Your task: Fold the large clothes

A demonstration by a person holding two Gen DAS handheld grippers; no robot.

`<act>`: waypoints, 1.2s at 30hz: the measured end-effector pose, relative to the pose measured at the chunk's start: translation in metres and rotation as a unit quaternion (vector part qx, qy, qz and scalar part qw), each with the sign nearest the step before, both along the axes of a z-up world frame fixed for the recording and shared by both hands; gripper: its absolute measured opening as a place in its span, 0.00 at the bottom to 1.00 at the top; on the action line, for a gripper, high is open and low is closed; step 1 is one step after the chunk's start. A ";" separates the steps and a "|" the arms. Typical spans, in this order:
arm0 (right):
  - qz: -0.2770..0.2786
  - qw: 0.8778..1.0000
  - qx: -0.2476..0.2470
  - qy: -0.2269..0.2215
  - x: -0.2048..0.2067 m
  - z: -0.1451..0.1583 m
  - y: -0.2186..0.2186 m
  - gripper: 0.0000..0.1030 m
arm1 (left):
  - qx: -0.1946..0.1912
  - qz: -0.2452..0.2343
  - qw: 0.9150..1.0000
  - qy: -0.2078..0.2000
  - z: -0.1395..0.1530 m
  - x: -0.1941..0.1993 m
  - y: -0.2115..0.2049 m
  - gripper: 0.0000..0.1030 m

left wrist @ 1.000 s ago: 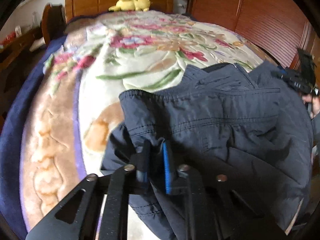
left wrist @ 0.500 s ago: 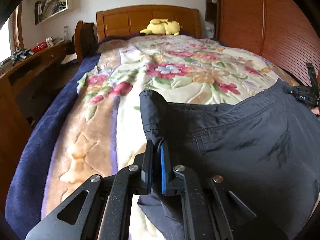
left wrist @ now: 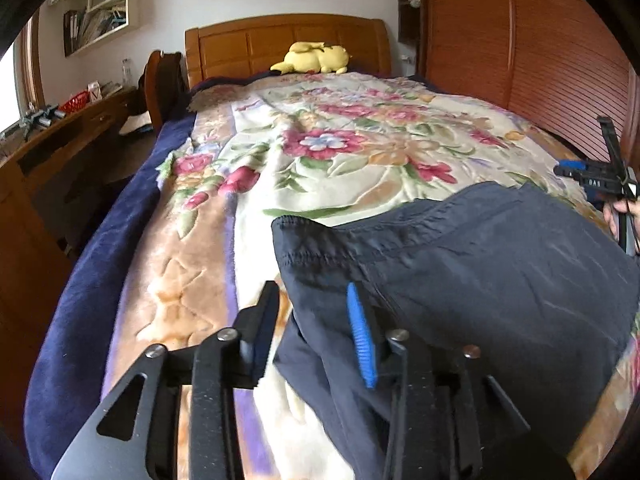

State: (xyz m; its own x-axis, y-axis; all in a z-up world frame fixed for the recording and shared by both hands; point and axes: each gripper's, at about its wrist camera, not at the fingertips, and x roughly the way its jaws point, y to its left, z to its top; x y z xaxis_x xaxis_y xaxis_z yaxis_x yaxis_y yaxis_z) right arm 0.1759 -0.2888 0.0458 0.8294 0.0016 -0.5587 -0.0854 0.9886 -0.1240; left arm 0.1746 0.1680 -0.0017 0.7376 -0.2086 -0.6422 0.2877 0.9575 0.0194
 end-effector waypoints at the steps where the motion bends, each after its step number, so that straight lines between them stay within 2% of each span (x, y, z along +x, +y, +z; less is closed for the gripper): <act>1: -0.003 1.000 0.002 -0.004 -0.009 0.004 0.000 0.55 | 0.001 0.000 1.000 0.001 0.003 -0.009 0.000 0.37; 2: -0.004 1.000 0.004 -0.007 -0.019 0.008 0.001 0.59 | 0.000 -0.001 1.000 0.003 0.005 -0.019 0.000 0.37; 5: 0.008 1.000 0.010 -0.019 -0.063 0.013 0.012 0.59 | -0.009 -0.008 1.000 0.003 0.008 -0.050 0.001 0.37; 10: 0.017 0.999 0.033 -0.003 -0.127 -0.004 0.017 0.59 | -0.011 -0.016 1.000 -0.007 0.004 -0.102 -0.006 0.37; 13: 0.017 0.999 0.047 -0.001 -0.164 -0.013 0.013 0.61 | -0.021 -0.020 1.000 -0.009 0.001 -0.119 -0.012 0.38; 19: -0.006 0.996 0.084 0.026 -0.209 -0.033 -0.002 0.67 | -0.035 -0.019 0.999 -0.022 0.004 -0.138 -0.030 0.38; 26: -0.049 0.992 0.110 0.047 -0.223 -0.049 -0.002 0.73 | -0.069 -0.031 0.997 -0.026 0.002 -0.145 -0.073 0.38; 30: -0.069 0.987 0.128 0.072 -0.212 -0.062 -0.007 0.79 | -0.060 -0.033 0.997 -0.025 -0.005 -0.145 -0.103 0.38; 33: -0.076 0.983 0.147 0.083 -0.208 -0.067 -0.010 0.82 | -0.073 -0.040 0.996 -0.010 -0.013 -0.146 -0.116 0.39; 36: -0.066 0.981 0.157 0.094 -0.207 -0.070 -0.010 0.82 | -0.048 -0.033 0.998 -0.014 -0.022 -0.147 -0.131 0.39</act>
